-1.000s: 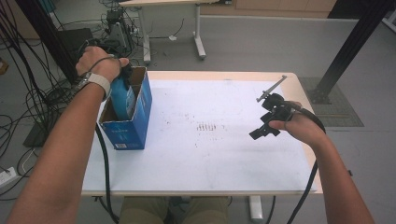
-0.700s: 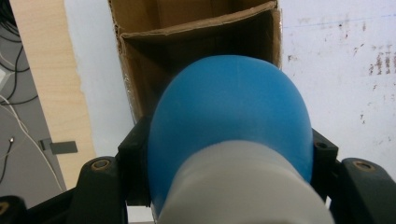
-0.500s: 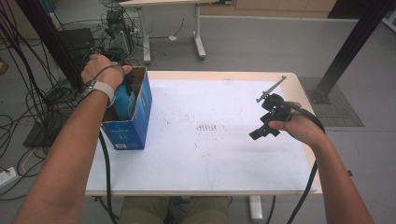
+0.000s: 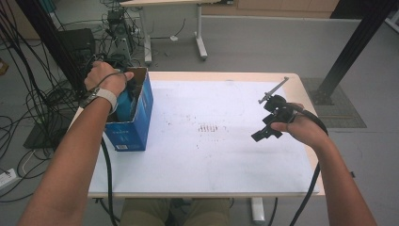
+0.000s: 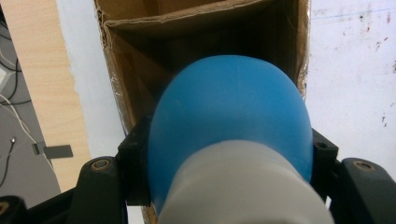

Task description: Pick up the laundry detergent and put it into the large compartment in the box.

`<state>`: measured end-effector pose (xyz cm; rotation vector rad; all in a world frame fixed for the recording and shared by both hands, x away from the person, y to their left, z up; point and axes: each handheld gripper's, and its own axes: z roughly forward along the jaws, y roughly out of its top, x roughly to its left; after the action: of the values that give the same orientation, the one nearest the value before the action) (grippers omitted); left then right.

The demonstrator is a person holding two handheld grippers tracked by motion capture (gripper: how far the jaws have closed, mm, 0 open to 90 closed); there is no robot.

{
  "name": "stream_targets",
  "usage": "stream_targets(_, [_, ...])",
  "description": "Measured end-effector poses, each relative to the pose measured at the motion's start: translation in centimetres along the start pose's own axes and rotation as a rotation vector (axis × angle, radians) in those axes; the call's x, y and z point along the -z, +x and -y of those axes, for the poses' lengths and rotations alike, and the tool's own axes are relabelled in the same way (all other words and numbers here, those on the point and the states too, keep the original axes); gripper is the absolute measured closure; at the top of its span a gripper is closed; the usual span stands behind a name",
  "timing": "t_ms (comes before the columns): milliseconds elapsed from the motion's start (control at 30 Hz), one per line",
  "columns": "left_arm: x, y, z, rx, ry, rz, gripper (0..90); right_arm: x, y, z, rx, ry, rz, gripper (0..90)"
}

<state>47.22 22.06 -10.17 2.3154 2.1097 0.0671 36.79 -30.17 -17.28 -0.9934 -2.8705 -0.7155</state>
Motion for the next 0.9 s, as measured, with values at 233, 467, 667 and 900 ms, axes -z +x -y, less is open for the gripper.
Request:
stream_targets(233, [-0.6,-0.1,0.0,0.0,-0.002,0.002,37.4,0.0,0.0,0.0,-0.003,-0.001,0.0,9.4])
stream_targets(467, [-1.2,-0.3,-0.2,-0.009,0.009,-0.002,37.4,-0.1,-0.1,0.1,-0.003,0.001,-0.001,9.4])
stream_targets(667, [-1.7,-0.3,-0.3,-0.013,0.016,-0.004,37.4,-0.2,-0.1,0.2,-0.008,0.001,-0.002,9.4])
stream_targets(900, [-2.4,-0.3,-0.4,-0.013,0.024,-0.001,37.4,-0.2,-0.2,0.3,-0.009,0.002,-0.003,9.4])
